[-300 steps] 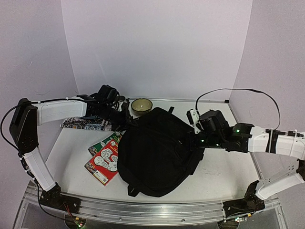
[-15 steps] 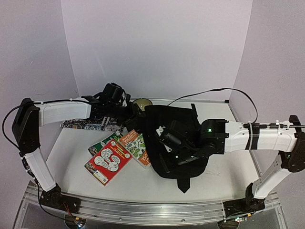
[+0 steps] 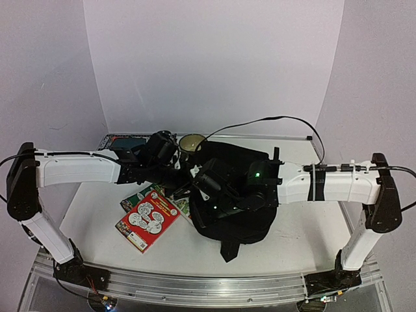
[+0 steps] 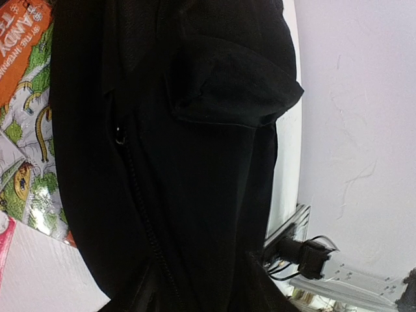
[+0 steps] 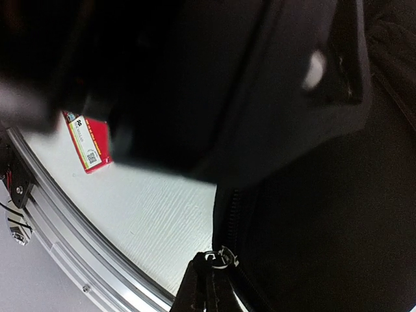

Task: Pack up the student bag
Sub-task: Hold the largest pocket of the student bag, then unzip the largest pocket of the student bag.

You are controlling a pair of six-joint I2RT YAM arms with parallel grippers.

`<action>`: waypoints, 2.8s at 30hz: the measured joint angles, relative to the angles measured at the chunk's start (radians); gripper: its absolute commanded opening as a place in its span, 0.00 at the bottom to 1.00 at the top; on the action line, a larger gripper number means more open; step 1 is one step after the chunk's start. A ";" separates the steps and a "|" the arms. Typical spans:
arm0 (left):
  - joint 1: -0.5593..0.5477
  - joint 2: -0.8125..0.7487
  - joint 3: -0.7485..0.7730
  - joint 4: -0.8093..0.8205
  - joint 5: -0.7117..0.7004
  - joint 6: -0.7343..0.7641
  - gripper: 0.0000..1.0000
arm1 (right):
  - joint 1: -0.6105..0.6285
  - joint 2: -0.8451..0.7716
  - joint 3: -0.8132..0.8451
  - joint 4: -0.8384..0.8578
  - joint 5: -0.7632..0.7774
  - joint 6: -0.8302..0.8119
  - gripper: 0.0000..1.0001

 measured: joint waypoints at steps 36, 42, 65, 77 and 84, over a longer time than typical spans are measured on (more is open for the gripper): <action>0.199 0.246 0.320 -0.186 -0.014 0.482 0.39 | -0.019 -0.174 -0.145 -0.127 -0.036 -0.054 0.00; 0.260 0.152 0.239 -0.187 -0.091 0.404 0.52 | -0.004 -0.015 0.000 -0.106 -0.004 -0.068 0.00; 0.013 -0.037 0.008 -0.195 -0.146 0.075 0.00 | -0.004 0.128 0.152 -0.020 0.028 -0.082 0.00; 0.013 -0.049 0.009 -0.182 -0.151 0.123 0.00 | -0.041 -0.140 -0.185 0.035 0.057 -0.086 0.00; 0.081 -0.067 0.009 -0.189 -0.131 0.169 0.00 | -0.160 -0.348 -0.388 -0.080 0.064 -0.087 0.00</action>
